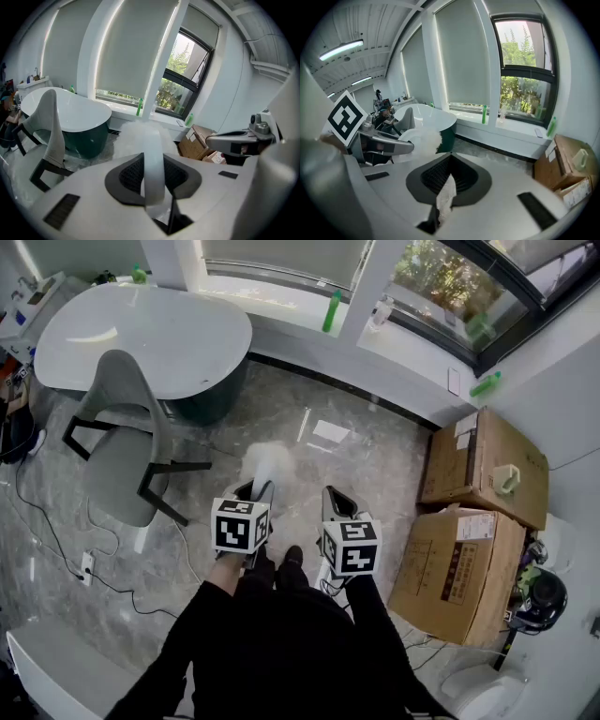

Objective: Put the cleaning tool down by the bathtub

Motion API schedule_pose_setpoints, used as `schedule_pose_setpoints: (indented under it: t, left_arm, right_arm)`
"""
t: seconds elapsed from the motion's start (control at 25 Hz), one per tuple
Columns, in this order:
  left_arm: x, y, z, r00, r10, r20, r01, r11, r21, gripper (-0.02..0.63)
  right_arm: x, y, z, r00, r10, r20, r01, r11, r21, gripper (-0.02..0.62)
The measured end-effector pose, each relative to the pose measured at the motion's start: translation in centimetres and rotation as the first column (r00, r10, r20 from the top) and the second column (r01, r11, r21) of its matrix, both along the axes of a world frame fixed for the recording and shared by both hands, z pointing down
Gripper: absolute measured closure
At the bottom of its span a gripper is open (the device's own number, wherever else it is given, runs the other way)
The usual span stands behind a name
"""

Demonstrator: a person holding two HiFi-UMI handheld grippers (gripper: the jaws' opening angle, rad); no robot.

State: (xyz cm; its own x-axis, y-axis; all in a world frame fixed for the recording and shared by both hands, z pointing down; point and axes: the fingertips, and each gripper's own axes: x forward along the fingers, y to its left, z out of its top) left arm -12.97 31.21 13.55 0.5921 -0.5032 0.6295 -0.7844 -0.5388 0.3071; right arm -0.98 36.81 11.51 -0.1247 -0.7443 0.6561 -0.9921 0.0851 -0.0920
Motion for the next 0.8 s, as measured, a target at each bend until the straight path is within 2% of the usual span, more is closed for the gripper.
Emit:
schedule_pose_setpoints:
  t: [0.28,0.8]
  left_arm:
    - [0.5,0.2,-0.2,1.0,0.001,0.001,-0.001,1.0,0.002,0.511]
    - [2.0,1.0,-1.2,0.999,-0.037,0.011,0.036,0.999,0.04,0.511]
  right_arm:
    - [0.3,0.1,0.1,1.0,-0.006,0.0,0.006,1.0,0.008,0.595]
    - [4.7,2.5,-1.5,0.995,0.085,0.054,-0.089,0.994,0.057,0.595]
